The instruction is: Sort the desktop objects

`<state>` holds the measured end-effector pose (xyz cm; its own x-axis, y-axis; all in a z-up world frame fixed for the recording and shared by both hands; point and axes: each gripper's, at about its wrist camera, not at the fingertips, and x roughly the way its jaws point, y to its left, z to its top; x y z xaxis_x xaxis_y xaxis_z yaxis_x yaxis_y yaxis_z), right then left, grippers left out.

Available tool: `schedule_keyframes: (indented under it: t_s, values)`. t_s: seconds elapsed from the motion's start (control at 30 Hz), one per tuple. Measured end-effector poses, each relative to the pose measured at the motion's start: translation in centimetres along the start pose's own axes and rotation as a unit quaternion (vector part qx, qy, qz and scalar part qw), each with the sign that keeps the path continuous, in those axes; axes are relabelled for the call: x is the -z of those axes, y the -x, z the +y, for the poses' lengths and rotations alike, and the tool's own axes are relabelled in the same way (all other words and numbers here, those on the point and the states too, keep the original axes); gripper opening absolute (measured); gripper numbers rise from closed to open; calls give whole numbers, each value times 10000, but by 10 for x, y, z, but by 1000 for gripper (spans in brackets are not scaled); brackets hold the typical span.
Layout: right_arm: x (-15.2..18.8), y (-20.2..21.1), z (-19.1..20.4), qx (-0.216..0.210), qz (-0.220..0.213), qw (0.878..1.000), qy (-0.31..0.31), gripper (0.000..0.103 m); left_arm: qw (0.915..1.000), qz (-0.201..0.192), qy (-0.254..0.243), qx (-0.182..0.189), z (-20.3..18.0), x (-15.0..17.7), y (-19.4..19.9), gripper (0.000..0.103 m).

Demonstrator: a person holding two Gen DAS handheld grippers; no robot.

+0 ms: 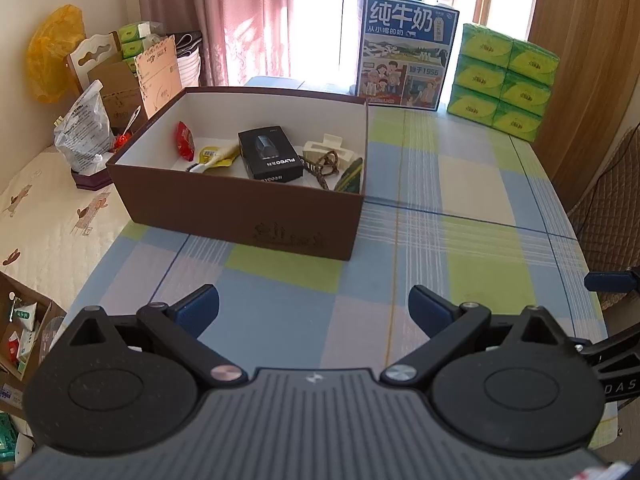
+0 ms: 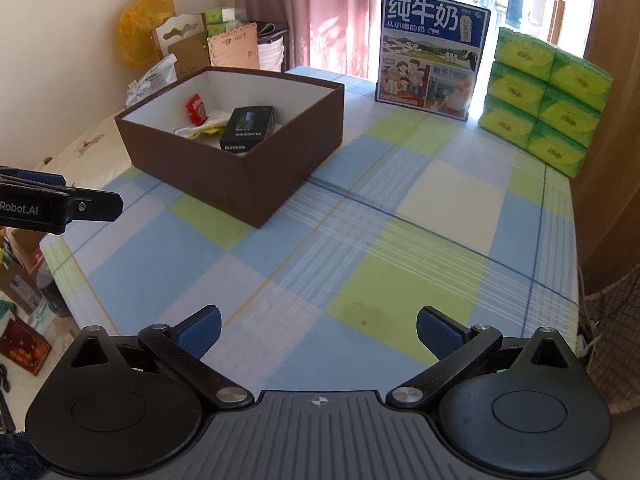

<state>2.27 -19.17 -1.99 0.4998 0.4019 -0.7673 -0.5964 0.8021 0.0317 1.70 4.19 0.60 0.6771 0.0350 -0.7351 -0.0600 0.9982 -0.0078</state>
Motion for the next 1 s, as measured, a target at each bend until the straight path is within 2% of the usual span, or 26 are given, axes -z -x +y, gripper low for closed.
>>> schedule_keyframes:
  t_s: [0.4, 1.0]
  values:
    - [16, 11, -23, 29, 94, 9999, -127, 101, 9999, 91, -15, -103, -21, 12, 6, 100]
    - [31, 12, -40, -33, 283, 9992, -297, 101, 9997, 222, 27, -63, -41, 24, -1, 100]
